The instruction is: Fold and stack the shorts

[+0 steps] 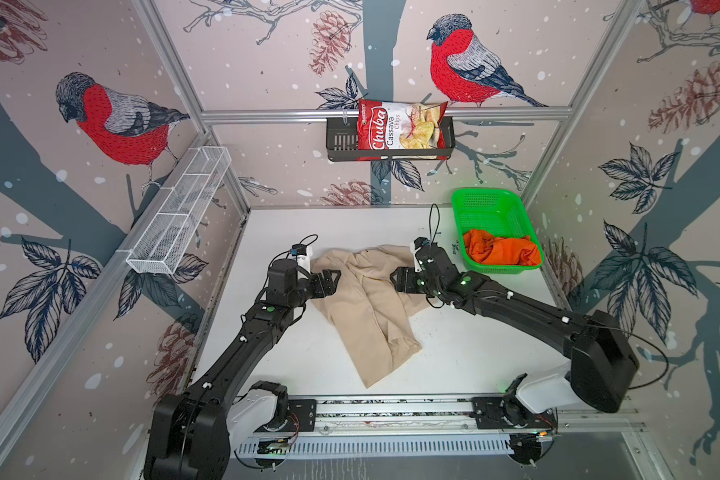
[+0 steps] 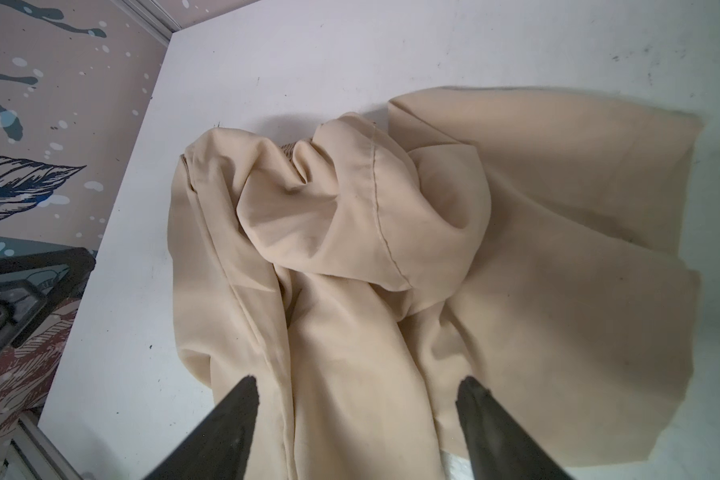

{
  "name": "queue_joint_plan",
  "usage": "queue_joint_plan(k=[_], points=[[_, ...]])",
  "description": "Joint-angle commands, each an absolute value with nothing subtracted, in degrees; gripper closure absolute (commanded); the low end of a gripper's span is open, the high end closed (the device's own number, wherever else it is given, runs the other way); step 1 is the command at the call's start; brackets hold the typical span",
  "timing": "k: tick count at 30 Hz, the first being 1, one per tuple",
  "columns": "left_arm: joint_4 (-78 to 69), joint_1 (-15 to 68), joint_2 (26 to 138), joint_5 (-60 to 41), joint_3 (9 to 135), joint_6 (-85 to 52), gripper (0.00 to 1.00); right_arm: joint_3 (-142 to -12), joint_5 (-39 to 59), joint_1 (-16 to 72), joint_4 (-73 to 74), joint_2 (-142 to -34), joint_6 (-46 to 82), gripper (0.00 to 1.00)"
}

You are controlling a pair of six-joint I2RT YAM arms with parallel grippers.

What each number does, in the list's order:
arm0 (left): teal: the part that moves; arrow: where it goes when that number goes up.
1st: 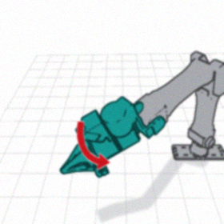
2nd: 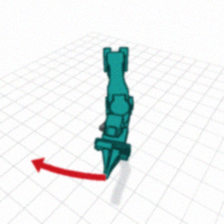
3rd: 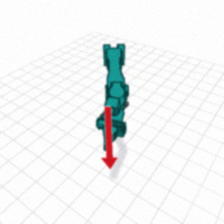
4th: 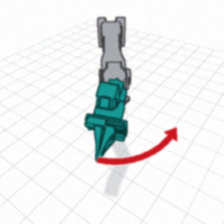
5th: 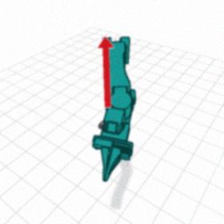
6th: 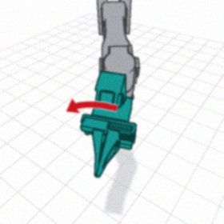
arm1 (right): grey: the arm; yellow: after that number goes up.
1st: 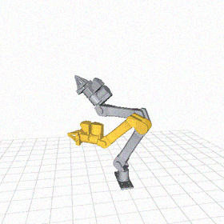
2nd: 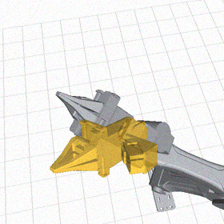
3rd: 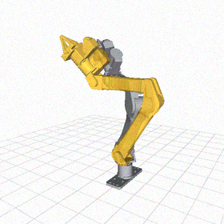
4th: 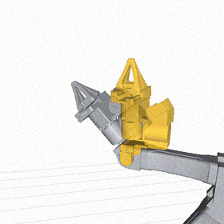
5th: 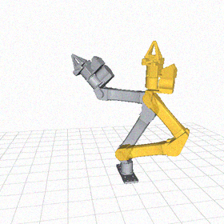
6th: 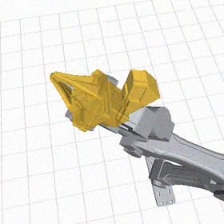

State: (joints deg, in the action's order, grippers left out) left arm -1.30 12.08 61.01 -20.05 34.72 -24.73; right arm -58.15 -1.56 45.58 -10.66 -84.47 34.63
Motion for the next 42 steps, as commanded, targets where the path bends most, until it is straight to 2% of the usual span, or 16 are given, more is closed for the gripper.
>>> queue_joint_plan(k=[1,6,13,21,25,27,31,32,35,37,42], points=[[-3.41,11.91,61.80,-21.72,34.82,-26.30,0.18,-58.27,-1.78,46.12,-6.96,-85.98,35.30,0.23],[-3.24,11.28,65.02,-22.80,35.26,-28.45,0.19,-59.50,0.04,45.63,-4.66,-88.42,34.10,0.23],[-9.07,5.26,72.90,-29.98,35.30,-33.48,0.23,-63.69,5.16,42.73,-2.59,-93.52,33.65,0.24],[-2.38,4.75,85.86,-29.43,46.99,-29.65,0.23,-75.14,7.82,39.92,-7.27,-106.62,33.48,0.24],[5.47,4.66,94.04,-32.57,54.79,-26.78,0.36,-83.35,9.01,38.47,-13.56,-114.03,34.13,0.26],[8.73,4.66,97.44,-32.99,57.00,-25.50,0.40,-85.44,9.37,38.31,-14.85,-116.21,35.05,0.33],[10.21,4.66,99.61,-33.36,60.07,-23.54,0.59,-82.56,8.61,38.41,-9.76,-115.76,35.64,0.44],[9.43,4.66,99.48,-32.84,59.70,-23.47,0.66,-81.66,8.24,38.41,-8.79,-115.30,35.41,0.45],[9.60,4.70,98.50,-32.51,59.85,-23.26,0.84,-80.05,6.84,38.24,-7.86,-113.70,34.99,0.44],[9.92,4.68,96.90,-32.47,60.18,-23.15,0.90,-78.02,6.31,37.86,-6.24,-111.76,34.40,0.38],[12.65,4.66,92.01,-32.01,63.50,-19.63,0.97,-72.62,5.12,36.90,-3.09,-105.37,33.42,0.33]])
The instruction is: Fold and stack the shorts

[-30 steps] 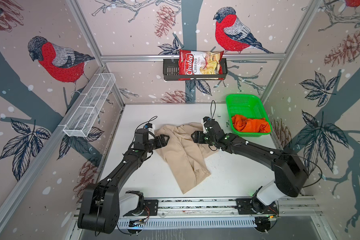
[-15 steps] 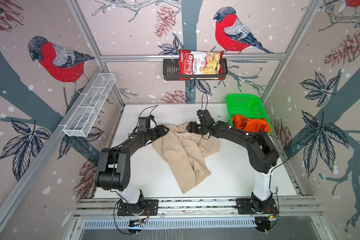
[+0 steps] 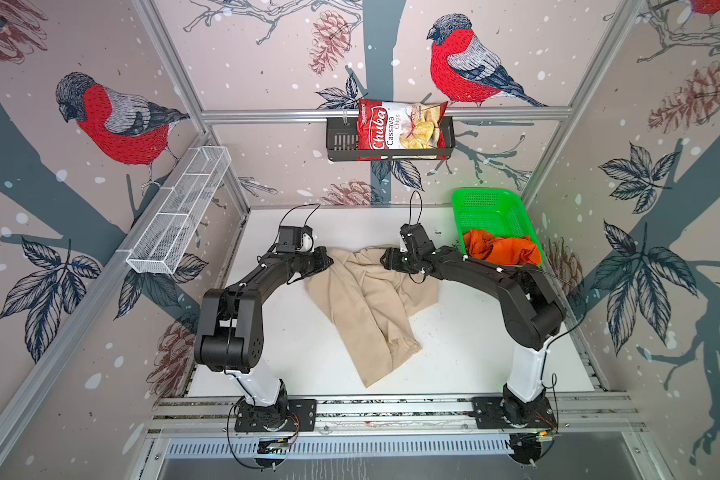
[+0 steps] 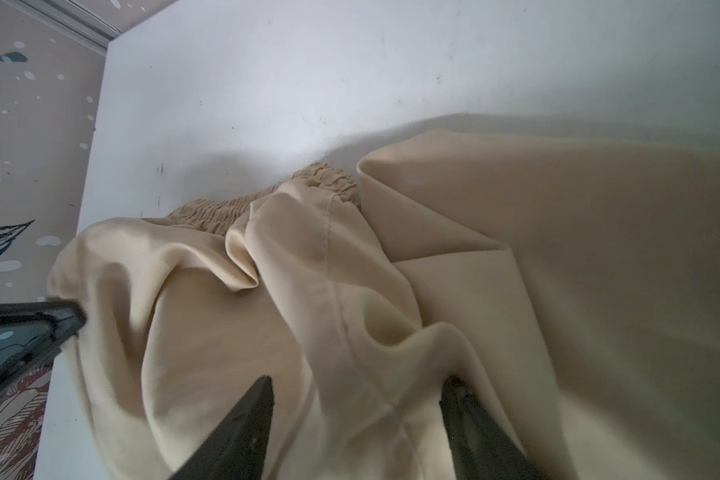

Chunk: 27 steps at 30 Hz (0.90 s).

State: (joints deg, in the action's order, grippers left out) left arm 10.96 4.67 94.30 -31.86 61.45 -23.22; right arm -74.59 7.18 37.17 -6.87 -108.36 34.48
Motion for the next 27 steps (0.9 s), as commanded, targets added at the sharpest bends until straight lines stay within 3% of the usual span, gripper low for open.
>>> queue_joint_plan(k=[1,8,17,23,27], points=[[13.83,4.66,91.12,-31.68,64.79,-18.19,0.98,-71.18,4.53,36.83,-2.18,-103.61,33.34,0.32],[25.65,4.66,87.48,-32.20,79.63,-5.32,1.00,-62.52,5.00,35.87,6.37,-91.94,32.73,0.31],[36.03,4.69,89.21,-31.63,102.05,12.14,1.00,-60.89,0.20,34.89,10.81,-83.19,28.25,0.30],[42.18,4.67,97.73,-18.68,125.06,14.76,1.00,-61.57,1.83,32.03,11.93,-80.14,27.81,0.30],[42.76,4.87,97.91,-23.85,128.51,14.86,1.00,-61.38,2.37,31.02,12.23,-79.99,27.77,0.29]])
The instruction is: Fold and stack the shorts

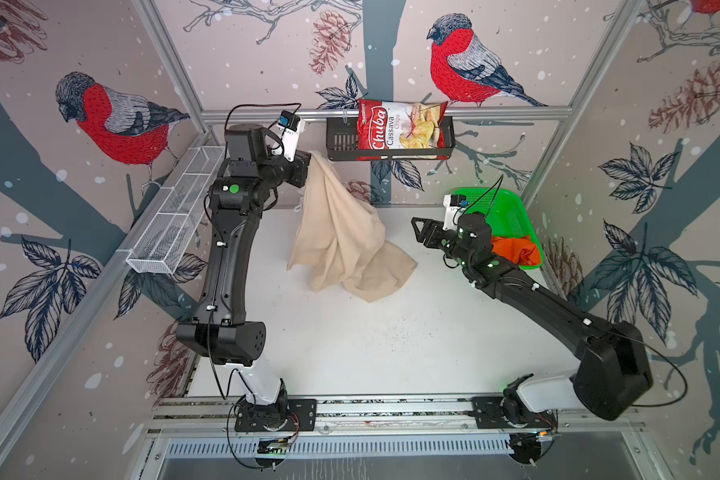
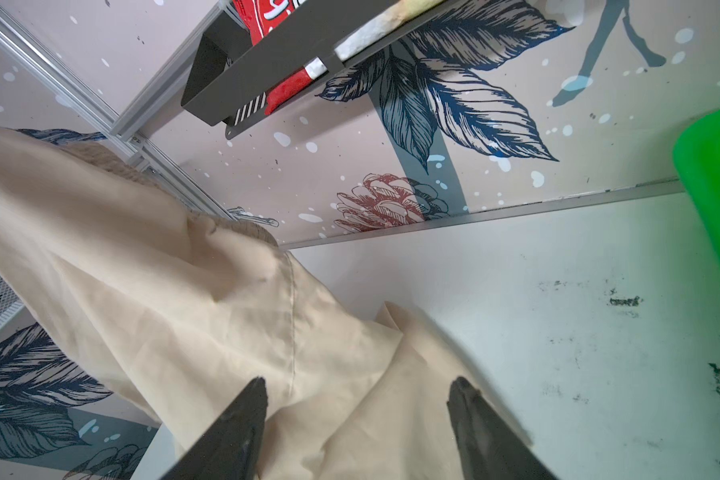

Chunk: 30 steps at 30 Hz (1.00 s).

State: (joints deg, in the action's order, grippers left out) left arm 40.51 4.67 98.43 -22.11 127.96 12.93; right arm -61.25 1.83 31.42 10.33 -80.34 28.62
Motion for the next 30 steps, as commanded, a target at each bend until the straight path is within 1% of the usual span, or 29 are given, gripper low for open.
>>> queue_joint_plan(k=[1,3,6,9,10,11,12,13,14,17,21,25,30], points=[[42.63,5.25,96.41,-25.83,126.29,15.57,1.00,-61.01,2.29,30.94,11.99,-79.84,27.92,0.30],[41.98,7.90,91.65,-26.37,117.72,18.82,0.98,-59.34,2.29,30.73,12.03,-78.96,28.49,0.30],[38.70,14.02,83.21,-22.62,100.65,23.40,0.92,-55.90,2.45,30.59,12.56,-77.47,30.04,0.29],[35.15,17.91,77.56,-23.55,85.55,21.80,0.85,-53.01,3.58,30.50,11.83,-76.32,31.93,0.30],[34.83,19.07,76.92,-25.06,81.97,20.78,0.82,-52.13,3.85,30.60,11.50,-75.84,32.38,0.30],[34.39,20.79,76.52,-26.35,78.53,19.45,0.73,-51.26,4.04,30.72,11.19,-75.31,32.97,0.29],[33.61,22.74,76.32,-26.86,75.55,17.96,0.61,-50.46,4.20,30.76,10.79,-74.65,33.45,0.29],[32.71,23.82,76.08,-27.74,72.94,16.52,0.54,-49.67,4.44,30.90,10.52,-74.07,33.78,0.29],[31.27,24.21,75.74,-29.35,70.45,14.27,0.52,-49.01,4.65,30.94,9.98,-73.49,34.07,0.29],[26.40,24.10,74.03,-29.85,65.15,7.47,0.47,-47.33,6.03,31.33,8.13,-72.56,35.47,0.28],[19.91,23.00,71.12,-23.43,59.85,-0.22,0.44,-45.80,9.53,32.77,6.42,-73.14,36.98,0.28],[16.71,18.56,71.42,-24.08,56.07,-7.06,0.45,-46.51,15.80,34.29,4.23,-76.80,37.80,0.29],[14.26,15.22,74.91,-22.51,51.28,-13.96,0.48,-48.64,22.85,37.61,6.94,-83.78,38.42,0.29]])
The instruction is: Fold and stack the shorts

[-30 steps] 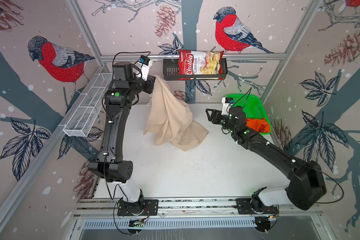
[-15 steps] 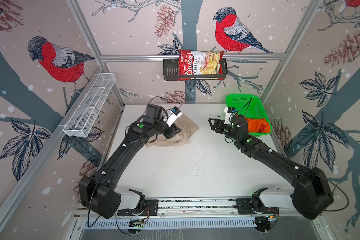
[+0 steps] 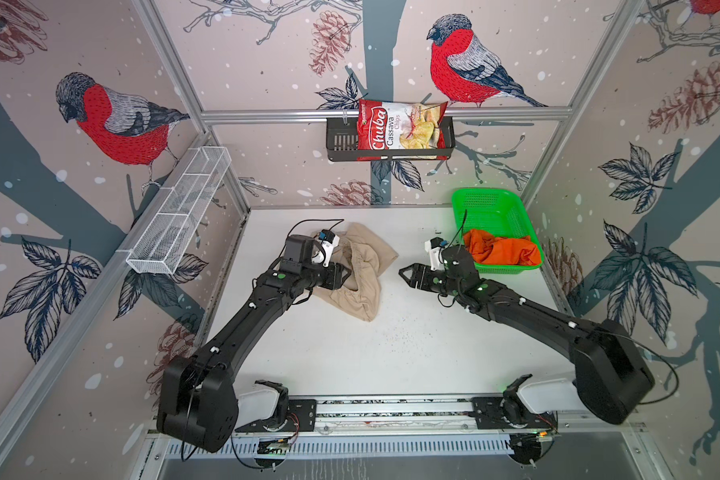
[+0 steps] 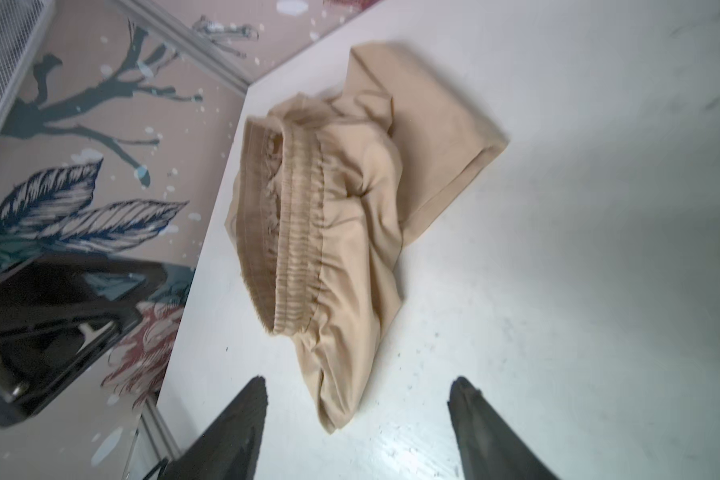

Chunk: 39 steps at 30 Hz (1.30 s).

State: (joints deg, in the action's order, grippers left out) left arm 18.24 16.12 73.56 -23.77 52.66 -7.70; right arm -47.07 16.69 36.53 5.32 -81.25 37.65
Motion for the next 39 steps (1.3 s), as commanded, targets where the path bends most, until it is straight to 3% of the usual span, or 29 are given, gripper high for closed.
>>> queue_joint_plan(k=[1,9,15,22,26,33,39], points=[[14.41,15.01,75.87,-22.42,50.93,-14.35,0.48,-49.76,23.39,37.93,6.74,-85.46,38.26,0.29],[13.86,13.63,82.12,-21.89,50.82,-19.45,0.47,-59.57,21.70,41.55,4.25,-95.36,36.25,0.30],[8.12,4.47,82.46,-26.10,49.73,-25.37,0.46,-69.51,12.21,45.61,0.63,-102.38,34.17,0.32],[4.95,-0.21,89.30,-28.72,55.75,-25.48,0.46,-84.78,5.44,46.64,-7.83,-111.71,26.70,0.31],[3.39,-0.37,96.11,-26.82,61.07,-26.63,0.46,-90.82,6.97,46.36,-10.10,-116.04,25.68,0.31],[3.99,-0.41,105.53,-27.16,69.20,-26.16,0.47,-95.42,7.88,47.52,-12.43,-120.58,26.52,0.33],[4.64,-0.36,109.54,-25.40,74.20,-24.82,0.48,-92.33,3.92,49.79,-16.65,-118.32,26.72,0.33]])
